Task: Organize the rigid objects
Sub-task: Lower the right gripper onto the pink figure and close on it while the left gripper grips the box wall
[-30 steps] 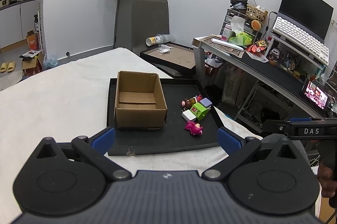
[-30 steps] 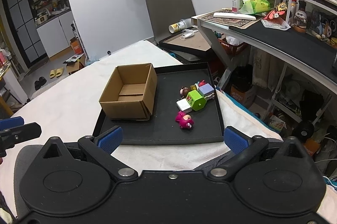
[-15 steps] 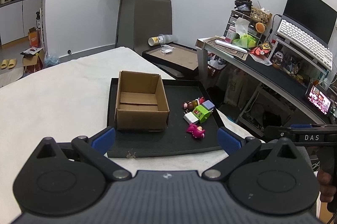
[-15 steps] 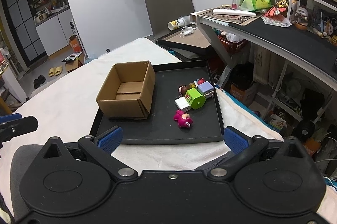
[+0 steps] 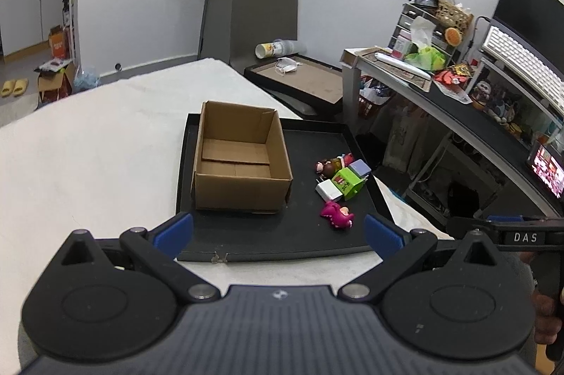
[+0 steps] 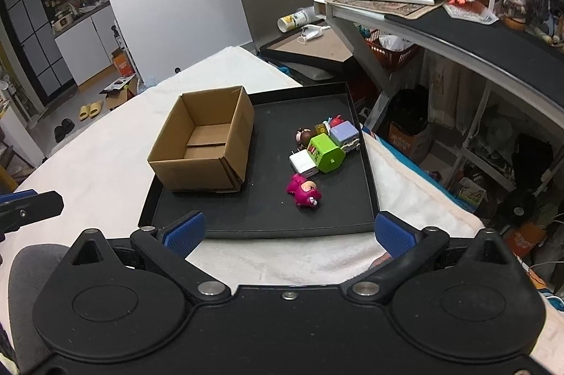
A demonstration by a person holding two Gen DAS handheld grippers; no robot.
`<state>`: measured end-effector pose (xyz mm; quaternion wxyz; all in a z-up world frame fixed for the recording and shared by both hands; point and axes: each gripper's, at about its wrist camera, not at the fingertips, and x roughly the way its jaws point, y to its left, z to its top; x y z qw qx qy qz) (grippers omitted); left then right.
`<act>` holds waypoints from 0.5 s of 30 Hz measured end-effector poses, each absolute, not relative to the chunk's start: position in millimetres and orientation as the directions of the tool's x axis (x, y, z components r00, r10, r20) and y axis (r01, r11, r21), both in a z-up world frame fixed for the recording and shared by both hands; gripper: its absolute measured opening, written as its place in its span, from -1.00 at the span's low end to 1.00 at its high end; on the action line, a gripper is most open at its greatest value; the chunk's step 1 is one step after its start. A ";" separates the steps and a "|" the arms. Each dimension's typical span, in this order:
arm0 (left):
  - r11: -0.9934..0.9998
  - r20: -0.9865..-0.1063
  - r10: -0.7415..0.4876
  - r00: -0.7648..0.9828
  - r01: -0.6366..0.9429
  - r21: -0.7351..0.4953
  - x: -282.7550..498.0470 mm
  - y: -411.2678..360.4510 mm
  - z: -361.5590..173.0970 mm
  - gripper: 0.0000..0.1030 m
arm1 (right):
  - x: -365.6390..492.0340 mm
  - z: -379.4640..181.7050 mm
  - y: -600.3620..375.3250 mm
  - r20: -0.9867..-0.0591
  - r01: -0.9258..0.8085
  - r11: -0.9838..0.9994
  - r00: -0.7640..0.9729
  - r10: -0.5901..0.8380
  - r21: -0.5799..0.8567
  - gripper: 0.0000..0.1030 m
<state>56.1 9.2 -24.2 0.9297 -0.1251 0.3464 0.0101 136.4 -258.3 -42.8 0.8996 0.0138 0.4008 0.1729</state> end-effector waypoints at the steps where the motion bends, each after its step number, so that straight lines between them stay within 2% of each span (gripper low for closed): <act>1: 0.966 -0.650 -0.072 0.757 -0.108 -0.233 58.7 11.4 -26.1 0.99 | 139.6 -44.8 -258.7 -0.719 -0.300 0.939 0.614 0.325 0.168 1.00; 15: 0.952 -0.723 -0.089 0.685 -0.156 -0.264 110.1 31.7 -56.3 0.98 | 184.5 -72.4 -253.8 -0.766 -0.299 0.935 0.550 0.332 0.191 0.99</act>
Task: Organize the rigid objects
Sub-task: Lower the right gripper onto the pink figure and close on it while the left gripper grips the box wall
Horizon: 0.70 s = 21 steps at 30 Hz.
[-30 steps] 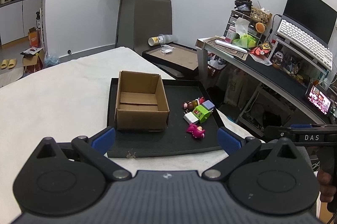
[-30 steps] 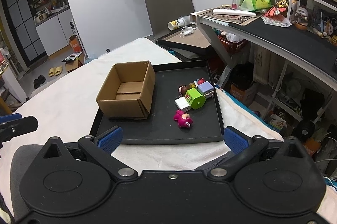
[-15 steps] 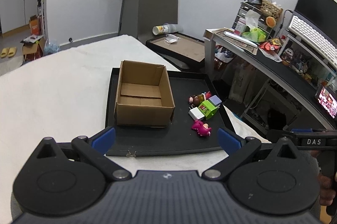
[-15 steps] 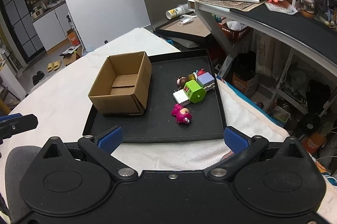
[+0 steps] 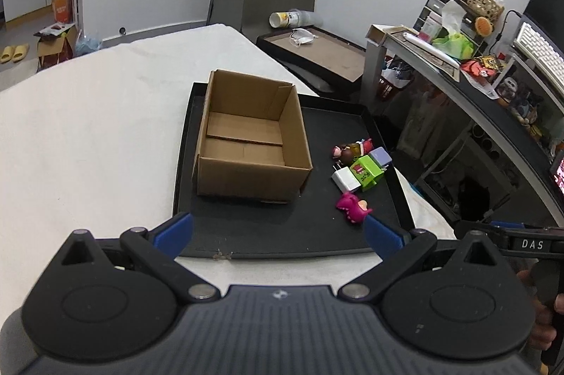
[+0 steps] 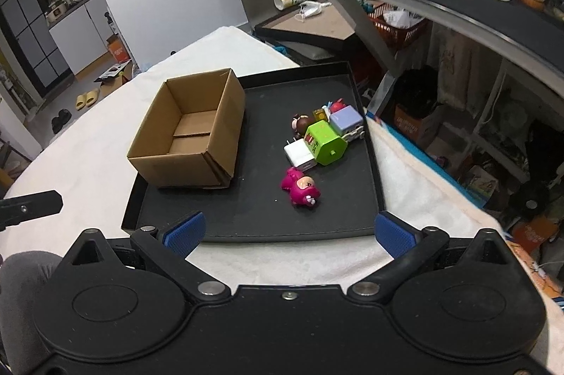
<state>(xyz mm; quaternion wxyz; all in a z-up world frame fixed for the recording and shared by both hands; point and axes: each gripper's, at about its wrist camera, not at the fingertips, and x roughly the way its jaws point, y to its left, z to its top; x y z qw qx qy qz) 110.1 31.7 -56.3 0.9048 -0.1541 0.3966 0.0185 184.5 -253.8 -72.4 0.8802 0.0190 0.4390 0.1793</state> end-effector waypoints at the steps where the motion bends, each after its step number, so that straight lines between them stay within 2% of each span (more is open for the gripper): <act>1: 0.950 -0.726 -0.091 0.681 -0.159 -0.268 114.3 33.7 -58.6 0.98 | 188.5 -74.6 -253.0 -0.771 -0.299 0.935 0.543 0.332 0.192 0.97; 14: 0.943 -0.762 -0.073 0.643 -0.204 -0.263 161.7 51.1 -77.4 0.88 | 234.7 -99.3 -237.0 -0.820 -0.311 0.930 0.467 0.330 0.197 0.68; 21: 0.936 -0.790 -0.074 0.608 -0.231 -0.266 188.5 65.0 -88.2 0.56 | 260.5 -113.8 -223.5 -0.850 -0.314 0.927 0.412 0.328 0.205 0.58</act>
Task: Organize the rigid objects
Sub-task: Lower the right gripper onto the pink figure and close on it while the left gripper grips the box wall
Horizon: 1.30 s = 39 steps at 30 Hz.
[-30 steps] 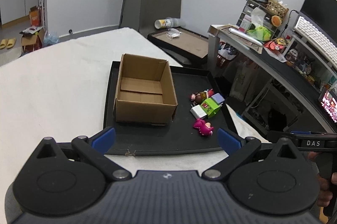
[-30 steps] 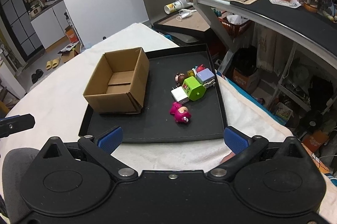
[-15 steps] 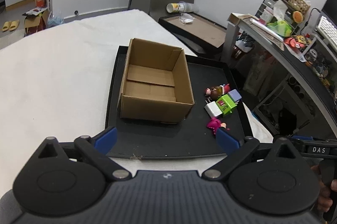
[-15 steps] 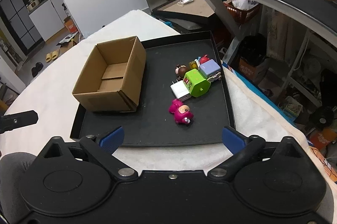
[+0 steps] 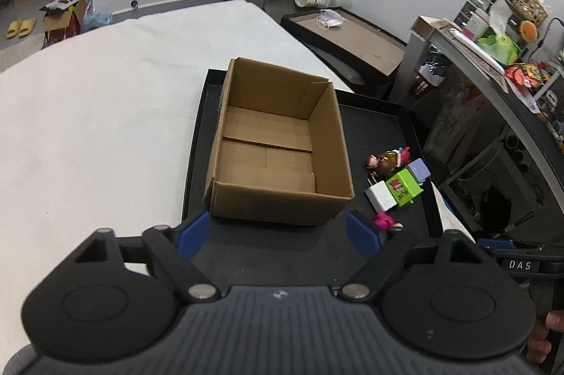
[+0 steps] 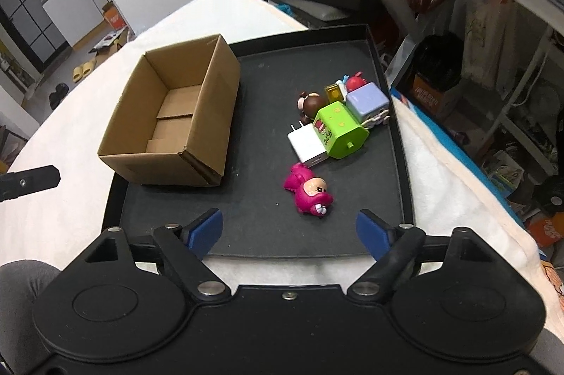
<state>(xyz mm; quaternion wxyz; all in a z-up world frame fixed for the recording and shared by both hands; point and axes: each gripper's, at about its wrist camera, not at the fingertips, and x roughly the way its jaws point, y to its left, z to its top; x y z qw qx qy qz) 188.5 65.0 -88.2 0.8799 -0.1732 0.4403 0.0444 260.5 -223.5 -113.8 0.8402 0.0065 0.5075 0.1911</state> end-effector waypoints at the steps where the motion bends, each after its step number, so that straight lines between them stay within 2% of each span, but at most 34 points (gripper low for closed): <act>1: 0.935 -0.794 -0.072 0.604 -0.237 -0.265 192.6 67.1 -90.3 0.53 | 262.3 -115.5 -222.0 -0.853 -0.315 0.927 0.407 0.326 0.204 0.57; 10: 0.915 -0.824 -0.056 0.564 -0.301 -0.268 227.0 87.8 -117.0 0.24 | 295.9 -137.4 -210.9 -0.889 -0.304 0.935 0.354 0.290 0.183 0.51; 17: 0.901 -0.851 -0.043 0.523 -0.348 -0.259 248.0 98.9 -137.4 0.21 | 318.8 -165.5 -197.6 -0.927 -0.297 0.941 0.282 0.246 0.160 0.34; 27: 0.898 -0.874 -0.047 0.484 -0.363 -0.249 269.5 113.0 -158.6 0.11 | 336.7 -191.0 -184.4 -0.951 -0.282 0.951 0.235 0.200 0.130 0.32; 32: 0.895 -0.888 -0.038 0.458 -0.379 -0.234 277.3 115.9 -166.1 -0.07 | 342.4 -200.2 -178.8 -0.962 -0.282 0.953 0.214 0.171 0.107 0.31; 33: 0.897 -0.892 -0.041 0.451 -0.377 -0.232 278.7 116.5 -167.7 -0.16 | 343.8 -202.2 -178.3 -0.965 -0.279 0.955 0.208 0.161 0.099 0.30; 35: 0.888 -0.894 -0.053 0.445 -0.388 -0.246 280.1 120.1 -170.0 -0.24 | 346.2 -205.0 -176.5 -0.968 -0.280 0.955 0.200 0.153 0.093 0.13; 39: 0.893 -0.889 -0.069 0.452 -0.369 -0.257 281.1 122.4 -172.3 -0.51 | 349.9 -210.7 -174.5 -0.972 -0.278 0.958 0.196 0.134 0.076 0.13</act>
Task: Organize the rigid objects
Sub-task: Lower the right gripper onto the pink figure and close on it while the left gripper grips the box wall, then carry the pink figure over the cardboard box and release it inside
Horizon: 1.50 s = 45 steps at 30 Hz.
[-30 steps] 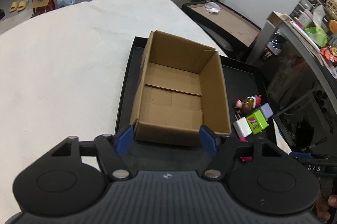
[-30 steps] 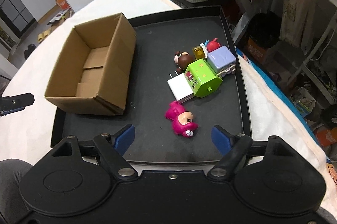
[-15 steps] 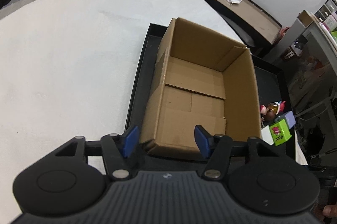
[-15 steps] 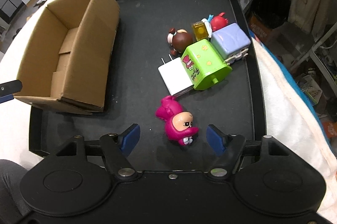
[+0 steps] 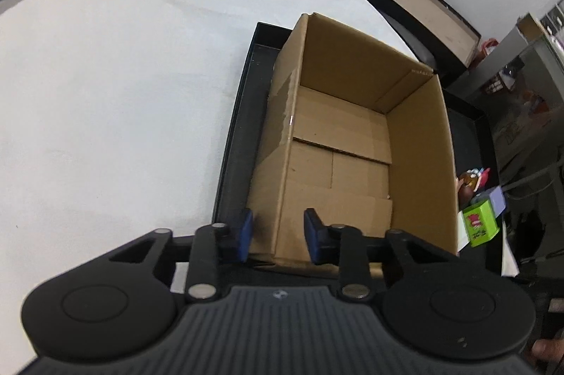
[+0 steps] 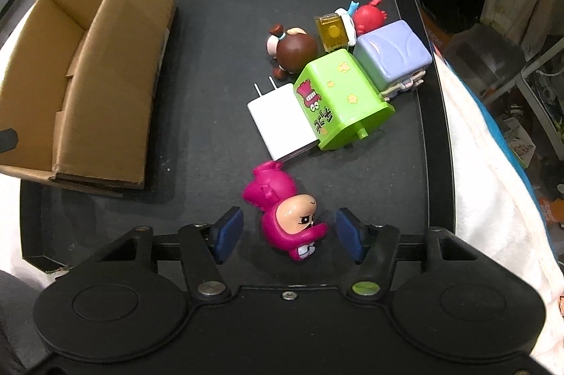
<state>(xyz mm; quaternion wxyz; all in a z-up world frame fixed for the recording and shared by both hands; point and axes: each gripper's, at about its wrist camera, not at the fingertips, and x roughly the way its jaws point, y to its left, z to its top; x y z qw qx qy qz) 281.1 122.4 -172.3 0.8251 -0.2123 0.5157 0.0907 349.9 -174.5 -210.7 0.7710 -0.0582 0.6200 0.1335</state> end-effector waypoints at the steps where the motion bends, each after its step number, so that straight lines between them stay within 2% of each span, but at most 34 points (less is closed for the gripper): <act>1: 0.897 -0.891 -0.060 0.450 -0.367 -0.246 280.7 121.9 -173.1 -0.61 | 350.5 -213.4 -174.0 -0.973 -0.276 0.959 0.192 0.124 0.068 0.13; 3: 0.898 -0.892 -0.052 0.449 -0.370 -0.238 278.5 122.9 -174.3 -0.73 | 350.4 -220.9 -174.7 -0.977 -0.270 0.960 0.172 0.129 0.080 0.03; 4: 0.900 -0.891 -0.051 0.452 -0.366 -0.237 277.1 122.9 -174.2 -0.73 | 351.3 -225.9 -174.1 -0.979 -0.262 0.961 0.154 0.136 0.092 -0.14; 5: 0.906 -0.891 -0.045 0.452 -0.357 -0.226 275.5 121.2 -174.0 -0.74 | 350.7 -229.0 -175.8 -0.978 -0.254 0.961 0.142 0.150 0.110 -0.16; 11: 0.912 -0.892 -0.029 0.451 -0.353 -0.208 261.4 117.7 -171.2 -0.75 | 342.6 -224.7 -182.1 -0.971 -0.235 0.960 0.149 0.189 0.151 -0.17; 25: 0.894 -0.884 -0.063 0.463 -0.367 -0.255 236.8 119.0 -173.6 -0.74 | 317.6 -174.8 -194.4 -0.938 -0.243 0.952 0.247 0.243 0.183 -0.18; 45: 0.882 -0.876 -0.091 0.474 -0.370 -0.292 234.6 123.2 -175.8 -0.72 | 324.0 -111.4 -142.6 -0.891 -0.341 0.927 0.357 0.280 0.155 -0.18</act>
